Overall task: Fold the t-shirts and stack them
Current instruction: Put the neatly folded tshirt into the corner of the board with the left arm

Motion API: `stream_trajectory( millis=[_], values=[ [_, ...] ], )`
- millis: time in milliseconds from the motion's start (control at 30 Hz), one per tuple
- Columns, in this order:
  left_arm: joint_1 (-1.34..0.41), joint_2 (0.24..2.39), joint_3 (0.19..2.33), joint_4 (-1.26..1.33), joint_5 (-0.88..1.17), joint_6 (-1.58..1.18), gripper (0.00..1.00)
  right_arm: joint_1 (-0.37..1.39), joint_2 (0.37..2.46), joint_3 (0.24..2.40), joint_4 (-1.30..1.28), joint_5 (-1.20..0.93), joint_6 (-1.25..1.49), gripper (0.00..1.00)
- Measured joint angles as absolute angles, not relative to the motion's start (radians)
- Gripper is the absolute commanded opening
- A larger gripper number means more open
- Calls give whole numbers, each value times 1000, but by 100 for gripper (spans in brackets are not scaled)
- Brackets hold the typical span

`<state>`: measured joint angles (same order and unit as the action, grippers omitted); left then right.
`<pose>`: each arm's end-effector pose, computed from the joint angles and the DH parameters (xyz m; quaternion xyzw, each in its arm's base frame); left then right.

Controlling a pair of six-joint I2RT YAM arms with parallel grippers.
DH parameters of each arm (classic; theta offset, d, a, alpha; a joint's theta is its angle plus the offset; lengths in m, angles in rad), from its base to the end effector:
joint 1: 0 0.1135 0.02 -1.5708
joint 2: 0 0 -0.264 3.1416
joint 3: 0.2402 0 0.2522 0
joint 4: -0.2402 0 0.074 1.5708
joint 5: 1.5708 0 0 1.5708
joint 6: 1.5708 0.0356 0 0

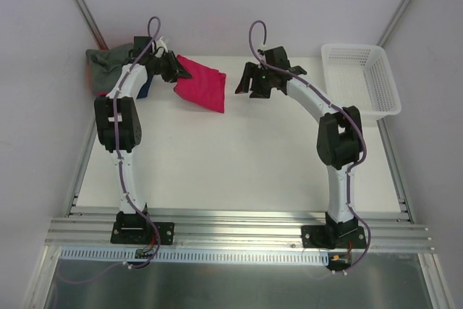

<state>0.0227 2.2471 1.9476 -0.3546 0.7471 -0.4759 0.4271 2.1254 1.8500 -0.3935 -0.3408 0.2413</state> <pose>0.5169 -0.0125 0.2435 -0.0495 0.8490 -0.4114 0.3279 0.4460 0.2161 0.2624 -0.1559 0.8763 0.2851 0.3557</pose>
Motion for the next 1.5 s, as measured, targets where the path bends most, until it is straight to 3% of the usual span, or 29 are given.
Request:
stream_trajectory(
  millis=[533, 833, 1500],
  values=[
    [256, 2223, 2067, -516, 554, -258, 0, 427, 2069, 1771, -401, -327, 223, 70],
    [278, 2216, 2220, -532, 477, -163, 0, 429, 2017, 1727, -393, -322, 216, 70],
    [421, 2204, 2315, -545, 310, -56, 0, 447, 2014, 1720, -392, -322, 217, 70]
  ],
)
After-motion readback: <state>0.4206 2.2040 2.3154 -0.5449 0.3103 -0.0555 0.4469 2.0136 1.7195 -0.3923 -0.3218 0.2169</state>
